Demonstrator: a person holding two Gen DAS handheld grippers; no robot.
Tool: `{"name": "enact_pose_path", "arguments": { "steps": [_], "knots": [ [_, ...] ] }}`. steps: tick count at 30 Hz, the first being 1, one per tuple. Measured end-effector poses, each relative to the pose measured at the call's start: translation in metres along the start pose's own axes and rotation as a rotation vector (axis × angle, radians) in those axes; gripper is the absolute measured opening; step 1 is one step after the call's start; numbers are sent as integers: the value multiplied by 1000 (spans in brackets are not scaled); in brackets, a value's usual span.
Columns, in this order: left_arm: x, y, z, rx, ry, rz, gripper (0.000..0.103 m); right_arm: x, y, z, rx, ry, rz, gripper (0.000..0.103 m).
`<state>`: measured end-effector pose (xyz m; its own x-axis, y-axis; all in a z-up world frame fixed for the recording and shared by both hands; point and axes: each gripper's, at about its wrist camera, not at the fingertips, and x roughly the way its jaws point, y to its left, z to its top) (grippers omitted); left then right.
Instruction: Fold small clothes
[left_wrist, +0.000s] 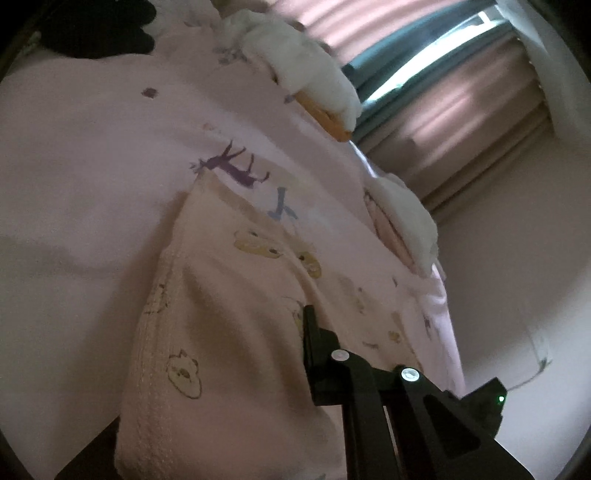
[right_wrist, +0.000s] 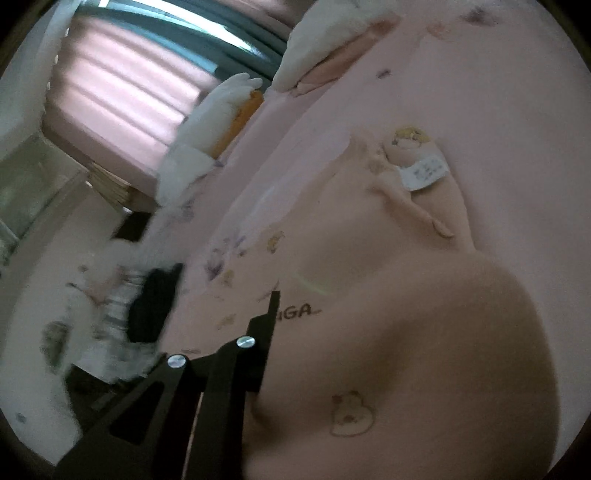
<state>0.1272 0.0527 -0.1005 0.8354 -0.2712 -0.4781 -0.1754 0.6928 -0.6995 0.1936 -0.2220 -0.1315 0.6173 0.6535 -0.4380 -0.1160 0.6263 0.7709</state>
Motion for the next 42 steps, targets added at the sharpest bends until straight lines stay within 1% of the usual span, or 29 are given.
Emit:
{"name": "enact_pose_path", "arguments": {
  "steps": [1, 2, 3, 4, 5, 7, 8, 9, 10, 12, 13, 15, 18, 22, 24, 25, 26, 28, 29, 30, 31, 32, 34, 38, 42],
  "knots": [
    [-9, 3, -9, -27, 27, -12, 8, -10, -6, -8, 39, 6, 26, 13],
    [-13, 6, -14, -49, 44, -23, 8, -15, -8, -14, 55, 7, 31, 13],
    [-17, 11, -21, -68, 61, -34, 8, -24, -10, -23, 57, 8, 14, 13],
    [-22, 18, -29, -84, 85, -38, 8, -33, -10, -32, 43, 10, -21, 13],
    [-25, 30, -41, -96, 115, -23, 8, -40, -8, -40, 19, 12, -61, 14],
    [-30, 45, -53, -100, 125, -9, 10, -49, -4, -54, -34, 10, -107, 13],
    [-35, 55, -57, -110, 124, -50, 10, -55, -2, -60, -59, -1, -130, 13],
    [-39, 58, -56, -123, 131, -75, 10, -60, -2, -65, -72, -7, -147, 13],
    [-43, 61, -55, -137, 146, -81, 10, -60, -1, -66, -76, -9, -154, 13],
    [-49, 62, -55, -118, 147, -72, 10, -64, 0, -71, -94, -9, -168, 12],
    [-52, 62, -57, -103, 137, -62, 12, -66, 0, -72, -95, -14, -173, 12],
    [-58, 59, -59, -62, 118, -25, 13, -72, -2, -74, -94, -20, -183, 12],
    [-62, 55, -57, -28, 124, 5, 15, -83, -10, -72, -42, -22, -163, 14],
    [-69, 69, -57, -79, 145, -32, 15, -110, -25, -78, 35, -61, -150, 13],
    [-71, 72, -57, -88, 150, -38, 15, -126, -30, -83, 71, -84, -154, 12],
    [-73, 71, -58, -79, 150, -25, 15, -134, -29, -86, 69, -100, -156, 13],
    [-76, 69, -58, -63, 148, -11, 15, -141, -29, -88, 58, -118, -180, 12],
    [-81, 64, -59, -7, 133, 26, 17, -150, -26, -95, 15, -153, -276, 12],
    [-87, 62, -62, 34, 109, 60, 17, -154, -26, -98, 3, -161, -302, 11],
    [-90, 63, -64, 51, 94, 83, 17, -157, -28, -99, 10, -166, -296, 10],
    [-95, 62, -65, 88, 56, 151, 17, -159, -30, -100, 21, -169, -285, 9],
    [-98, 63, -65, 108, 41, 173, 17, -159, -33, -100, 33, -165, -279, 9],
    [-101, 67, -65, 143, 26, 184, 17, -157, -35, -99, 41, -164, -281, 8],
    [-96, 75, -63, 116, 29, 146, 17, -153, -33, -101, 12, -179, -313, 9],
    [-91, 69, -63, 132, 30, 175, 17, -150, -29, -106, -44, -192, -355, 8]
  ]
}}
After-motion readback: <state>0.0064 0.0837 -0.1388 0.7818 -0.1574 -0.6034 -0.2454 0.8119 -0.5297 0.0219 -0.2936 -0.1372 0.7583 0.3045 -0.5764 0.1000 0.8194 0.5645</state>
